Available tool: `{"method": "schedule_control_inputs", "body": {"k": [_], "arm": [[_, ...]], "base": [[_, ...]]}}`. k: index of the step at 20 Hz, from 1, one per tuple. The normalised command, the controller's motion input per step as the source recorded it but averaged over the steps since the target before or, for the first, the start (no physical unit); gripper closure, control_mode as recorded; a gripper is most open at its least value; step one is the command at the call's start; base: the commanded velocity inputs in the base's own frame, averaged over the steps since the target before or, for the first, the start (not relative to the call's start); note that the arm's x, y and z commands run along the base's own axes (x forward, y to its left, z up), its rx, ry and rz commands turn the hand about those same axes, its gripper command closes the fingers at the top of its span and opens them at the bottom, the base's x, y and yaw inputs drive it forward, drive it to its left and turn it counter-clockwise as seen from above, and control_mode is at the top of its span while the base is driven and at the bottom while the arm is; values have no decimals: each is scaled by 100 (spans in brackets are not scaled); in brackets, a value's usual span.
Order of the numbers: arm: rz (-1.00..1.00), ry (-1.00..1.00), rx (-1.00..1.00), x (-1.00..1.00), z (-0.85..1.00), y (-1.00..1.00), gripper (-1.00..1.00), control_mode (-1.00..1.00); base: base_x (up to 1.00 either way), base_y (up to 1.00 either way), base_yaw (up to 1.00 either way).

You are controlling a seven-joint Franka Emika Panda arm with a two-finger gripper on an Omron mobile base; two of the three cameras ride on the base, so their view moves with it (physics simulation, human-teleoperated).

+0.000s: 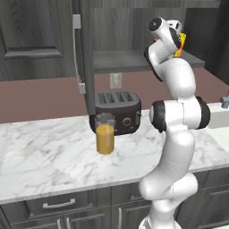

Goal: There is a tray on the dining counter. Grab the cup, mug, and pitcher and place them on the tray. The pitcher may be placed next to the tray if it cannot fit the tray.

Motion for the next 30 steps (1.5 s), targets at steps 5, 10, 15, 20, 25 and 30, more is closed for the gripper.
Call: {"method": "schedule_control_inputs", "body": {"k": [5,10,15,20,25,30], "arm": [[0,4,0,-14,-26,0,-100,-100],[0,6,0,-2,-32,0,100,-100],[0,5,0,0,-26,0,100,-100],[0,0,0,-2,-23,0,100,-100],[0,1,0,0,-24,0,100,-100],[0,0,0,-7,-23,0,100,-100]], "base": [[0,0,0],[0,0,0],[0,0,0],[0,0,0],[0,0,0],[0,0,0]]}}
